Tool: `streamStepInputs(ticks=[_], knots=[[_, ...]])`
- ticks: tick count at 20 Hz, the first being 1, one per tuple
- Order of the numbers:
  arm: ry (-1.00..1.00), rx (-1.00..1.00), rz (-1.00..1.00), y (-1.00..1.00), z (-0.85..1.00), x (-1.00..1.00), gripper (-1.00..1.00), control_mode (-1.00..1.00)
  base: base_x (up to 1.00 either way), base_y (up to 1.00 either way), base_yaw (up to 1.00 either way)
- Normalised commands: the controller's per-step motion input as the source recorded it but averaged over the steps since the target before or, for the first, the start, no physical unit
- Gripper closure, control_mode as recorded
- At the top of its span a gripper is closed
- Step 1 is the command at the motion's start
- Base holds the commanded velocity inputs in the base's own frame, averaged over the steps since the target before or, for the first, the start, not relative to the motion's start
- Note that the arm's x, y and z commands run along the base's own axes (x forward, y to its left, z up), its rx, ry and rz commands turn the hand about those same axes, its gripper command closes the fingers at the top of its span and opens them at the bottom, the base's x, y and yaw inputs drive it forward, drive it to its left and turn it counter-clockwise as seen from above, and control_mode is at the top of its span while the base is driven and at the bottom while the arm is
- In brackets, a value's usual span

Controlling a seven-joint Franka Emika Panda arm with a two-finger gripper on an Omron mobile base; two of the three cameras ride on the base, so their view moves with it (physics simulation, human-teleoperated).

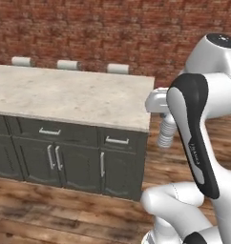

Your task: Move the drinks to the dining counter.

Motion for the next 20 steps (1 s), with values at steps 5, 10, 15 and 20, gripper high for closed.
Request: streamStepInputs(ticks=[5,10,15,20], knots=[[0.0,0.0,0.0,0.0,0.0,0.0,1.0,1.0,1.0,1.0,-0.38],[0.0,0.0,0.0,0.0,0.0,0.0,1.0,1.0,1.0,1.0,-0.36],[0.0,0.0,0.0,0.0,0.0,0.0,1.0,1.0,1.0,0.99,-0.29],[0.0,0.0,0.0,0.0,0.0,0.0,1.0,1.0,1.0,0.86,-0.24]])
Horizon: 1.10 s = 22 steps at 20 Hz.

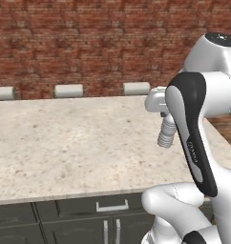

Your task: Move the drinks to the dining counter.

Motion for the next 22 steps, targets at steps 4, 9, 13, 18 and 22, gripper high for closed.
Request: streamStepInputs(ticks=[4,9,13,18,22], knots=[[0.0,0.0,0.0,0.0,0.0,0.0,1.0,1.0,1.0,0.48,-0.1],[0.0,0.0,0.0,0.0,0.0,0.0,1.0,1.0,1.0,0.18,-0.03],[0.0,0.0,0.0,0.0,0.0,0.0,1.0,1.0,1.0,0.24,-0.14],[0.0,0.0,0.0,0.0,0.0,0.0,1.0,1.0,0.93,0.29,-0.17],[0.01,0.0,-0.02,0.04,-0.03,0.18,1.0,-1.0,0.59,0.24,-0.12]])
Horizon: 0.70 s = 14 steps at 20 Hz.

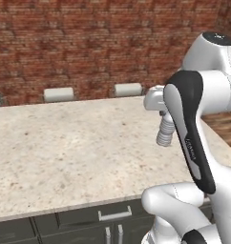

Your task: Move the drinks to the dining counter.

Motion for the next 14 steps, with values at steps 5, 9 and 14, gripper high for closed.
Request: streamStepInputs(ticks=[5,9,14], knots=[[0.06,-0.03,-0.01,0.09,-0.04,0.63,1.0,-1.0,0.0,0.0,0.0],[0.04,0.0,0.0,0.0,-0.03,0.32,1.0,-1.0,0.0,0.0,0.0],[0.03,0.0,0.0,0.0,-0.17,0.26,1.0,-1.0,0.0,0.0,0.0]])
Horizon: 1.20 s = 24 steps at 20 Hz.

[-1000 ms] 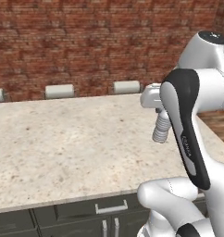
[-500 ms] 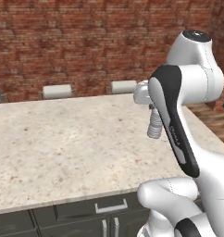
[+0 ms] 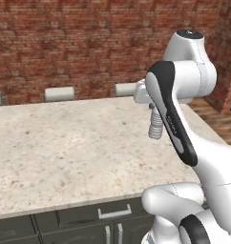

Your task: Move the drinks to the dining counter.

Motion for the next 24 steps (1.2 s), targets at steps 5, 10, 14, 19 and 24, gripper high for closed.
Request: streamStepInputs(ticks=[5,10,14,19,24], knots=[[0.0,0.0,0.0,0.0,-0.31,0.23,1.0,-1.0,0.0,0.0,0.0],[0.0,0.0,0.0,0.0,-0.34,0.18,1.0,-1.0,0.0,0.0,0.0],[0.02,0.03,0.0,0.0,-0.4,0.17,1.0,-1.0,0.0,0.0,0.0],[0.0,0.02,0.0,0.0,-0.41,0.25,1.0,-1.0,0.0,0.0,0.0],[0.0,0.0,0.0,0.0,-0.39,0.28,1.0,-1.0,0.0,0.0,0.0]])
